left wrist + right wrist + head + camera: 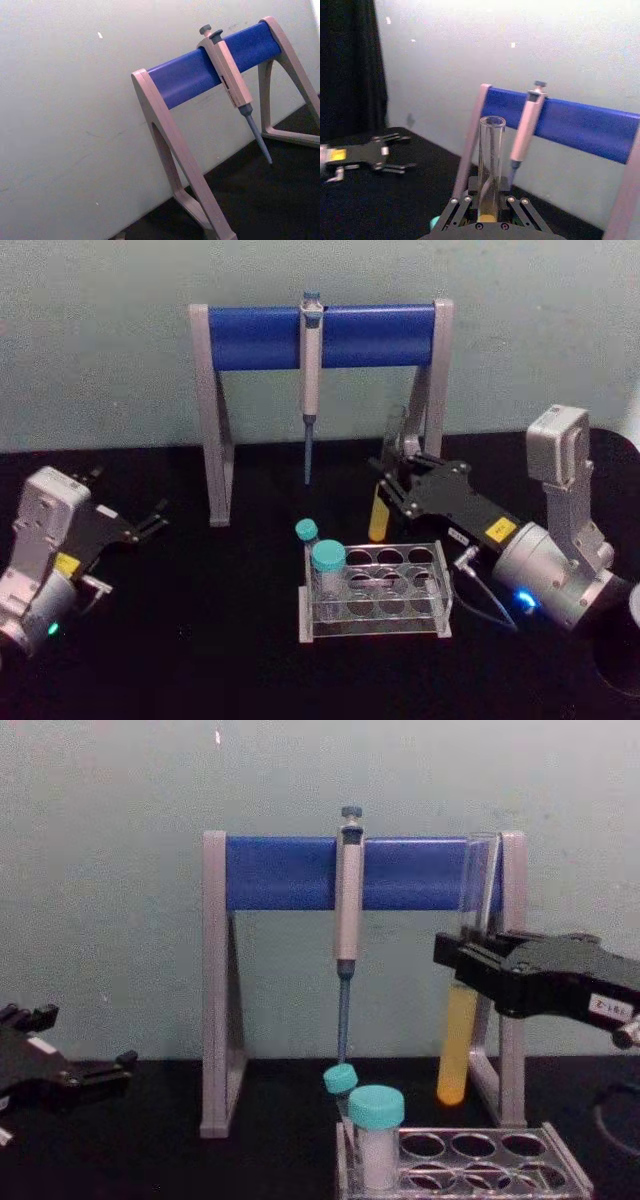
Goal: Pick up the test tube from the test tube rack, shake it, then place it back into the test tube rack.
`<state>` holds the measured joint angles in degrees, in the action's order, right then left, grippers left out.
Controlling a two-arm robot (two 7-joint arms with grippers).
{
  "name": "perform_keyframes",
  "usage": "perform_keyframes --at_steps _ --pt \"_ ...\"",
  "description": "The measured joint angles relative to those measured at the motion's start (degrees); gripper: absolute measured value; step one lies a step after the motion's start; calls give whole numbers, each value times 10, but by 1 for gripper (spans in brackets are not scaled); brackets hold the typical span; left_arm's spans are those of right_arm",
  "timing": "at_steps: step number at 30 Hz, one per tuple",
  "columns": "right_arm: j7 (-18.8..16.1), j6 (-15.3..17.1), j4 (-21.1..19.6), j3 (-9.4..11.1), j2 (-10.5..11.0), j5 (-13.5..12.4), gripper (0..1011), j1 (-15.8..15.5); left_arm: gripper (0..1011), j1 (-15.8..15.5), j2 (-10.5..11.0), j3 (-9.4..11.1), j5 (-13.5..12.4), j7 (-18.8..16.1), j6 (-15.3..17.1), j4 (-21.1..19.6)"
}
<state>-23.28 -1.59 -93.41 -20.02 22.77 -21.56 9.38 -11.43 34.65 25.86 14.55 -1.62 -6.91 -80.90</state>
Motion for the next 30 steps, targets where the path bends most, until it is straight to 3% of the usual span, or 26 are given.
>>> perform_keyframes --at_steps 8,16,30 --pt "28 -6 20 12 -13 18 232 10 1010 0 0 0 0 0 0 0" --pt "38 -1 13 28 -13 24 232 0 1010 0 0 0 0 0 0 0" --pt "50 23 -53 60 10 31 232 -60 1010 0 0 0 0 0 0 0"
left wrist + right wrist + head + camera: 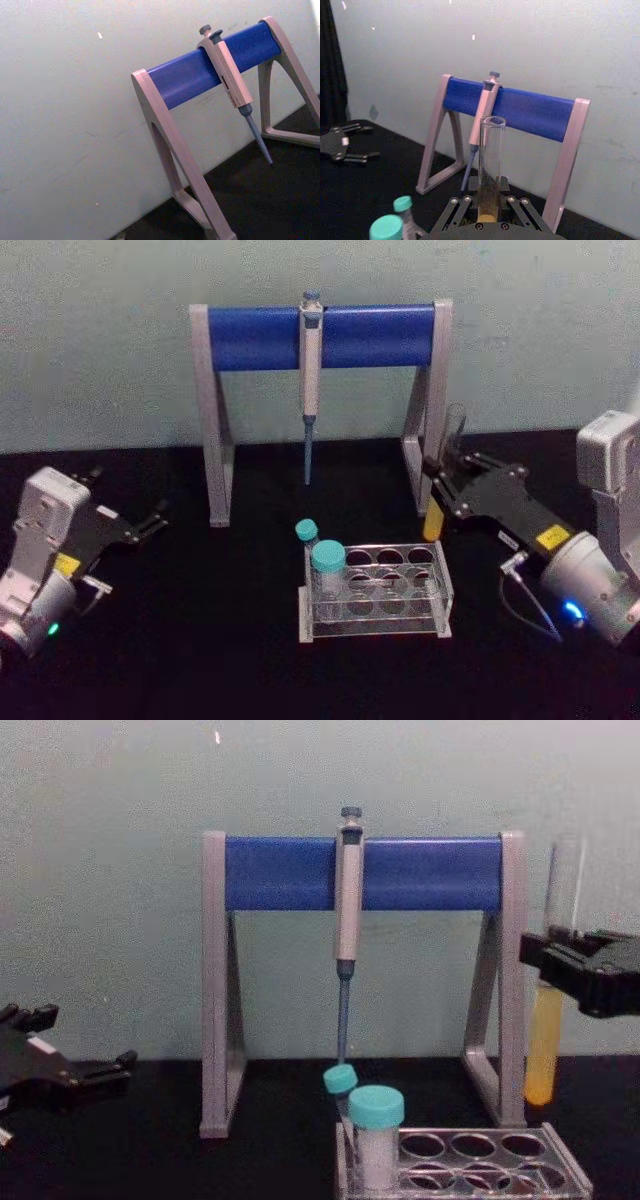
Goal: Pick up the test tube from the test tube rack, shake it, then place it back into the test tube rack.
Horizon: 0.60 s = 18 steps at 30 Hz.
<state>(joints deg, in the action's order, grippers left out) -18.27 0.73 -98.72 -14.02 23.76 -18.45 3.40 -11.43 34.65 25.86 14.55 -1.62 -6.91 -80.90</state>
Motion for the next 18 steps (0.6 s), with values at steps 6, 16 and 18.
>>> perform_keyframes --at_steps 6,16,18 --pt "-12 17 -30 0 12 -5 232 -26 1010 0 0 0 0 0 0 0" --pt "-43 19 -29 -32 11 -21 232 -16 1010 0 0 0 0 0 0 0" --pt "-48 12 -16 -40 5 -23 232 -4 1010 0 0 0 0 0 0 0"
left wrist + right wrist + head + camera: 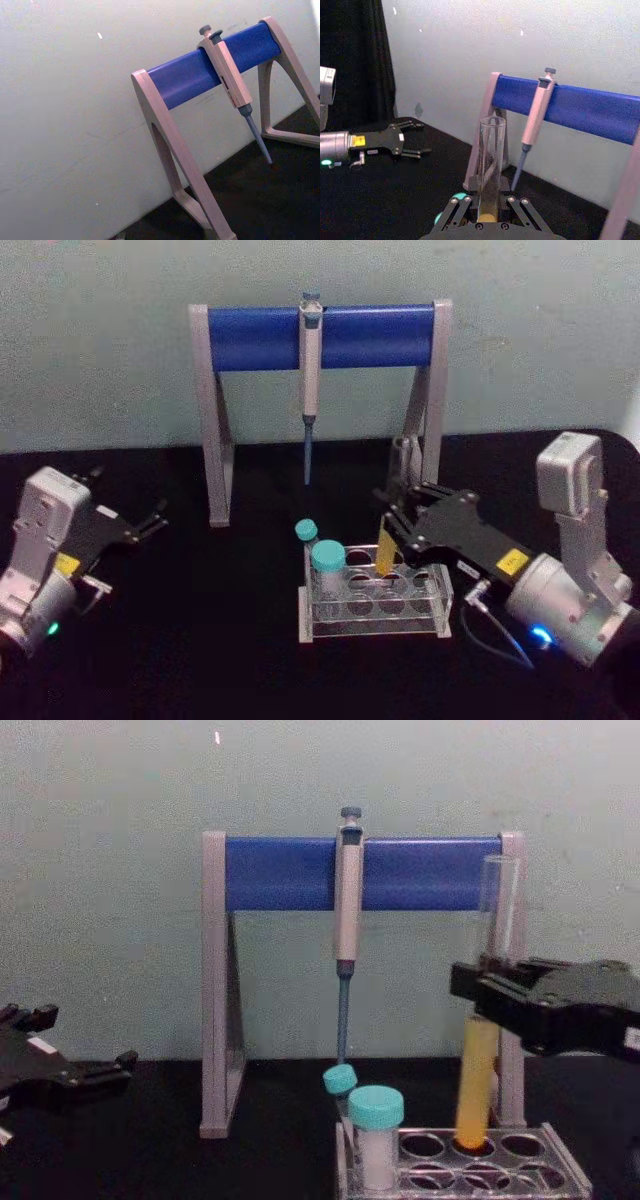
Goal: Pick up the test tube from the test tube rack, shake it, then place it back into the test tube rack.
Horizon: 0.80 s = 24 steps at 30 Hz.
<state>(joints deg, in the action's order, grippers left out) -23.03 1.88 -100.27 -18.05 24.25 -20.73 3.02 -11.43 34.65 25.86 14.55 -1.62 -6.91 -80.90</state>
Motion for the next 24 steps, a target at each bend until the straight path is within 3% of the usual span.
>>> perform_keyframes --at_steps 6,10,16,24 --pt "-4 -18 40 -13 -17 -2 232 36 1010 0 0 0 0 0 0 0" --pt "7 -29 68 -12 -29 -1 232 55 1010 0 0 0 0 0 0 0" --pt "24 -37 90 0 -37 6 232 69 1010 0 0 0 0 0 0 0" --pt "28 -35 89 10 -35 8 232 64 1010 0 0 0 0 0 0 0"
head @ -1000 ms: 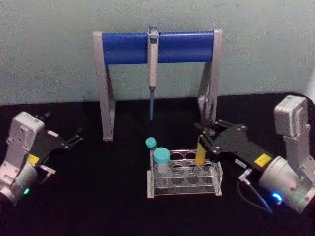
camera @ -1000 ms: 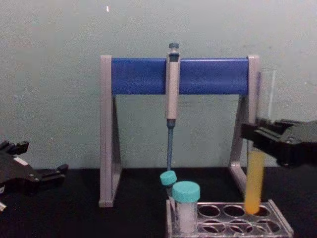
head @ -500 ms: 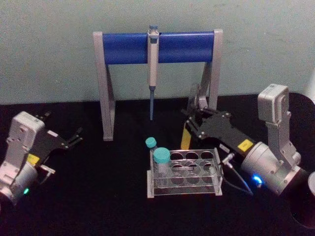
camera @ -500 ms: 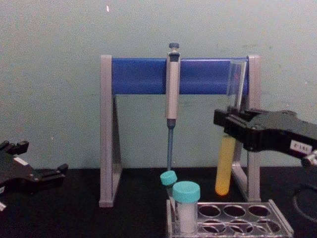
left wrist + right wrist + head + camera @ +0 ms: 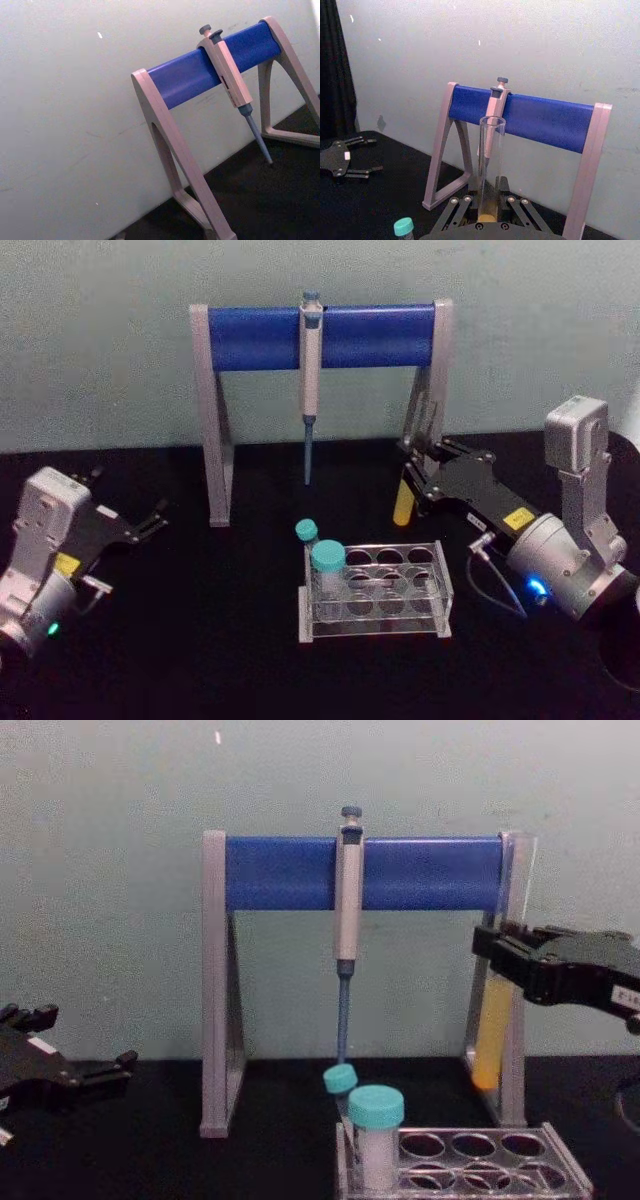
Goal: Pick up the test tube from the test tube rack, shake it, then place it back into the test tube rack.
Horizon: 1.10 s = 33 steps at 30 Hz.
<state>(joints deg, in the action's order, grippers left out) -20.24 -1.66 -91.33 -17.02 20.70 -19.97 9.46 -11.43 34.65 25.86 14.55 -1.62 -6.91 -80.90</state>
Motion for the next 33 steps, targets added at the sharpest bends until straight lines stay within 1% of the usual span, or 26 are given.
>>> perform_keyframes --at_steps 20,24,27,30,33 --pt "8 6 -17 9 2 9 232 -11 1010 0 0 0 0 0 0 0" --pt "12 10 -32 17 7 11 232 -23 1010 0 0 0 0 0 0 0" --pt "16 14 -48 24 14 11 232 -39 1010 0 0 0 0 0 0 0" --pt "18 20 -72 32 25 12 232 -62 1010 0 0 0 0 0 0 0" --pt "18 23 -87 35 31 12 232 -76 1010 0 0 0 0 0 0 0"
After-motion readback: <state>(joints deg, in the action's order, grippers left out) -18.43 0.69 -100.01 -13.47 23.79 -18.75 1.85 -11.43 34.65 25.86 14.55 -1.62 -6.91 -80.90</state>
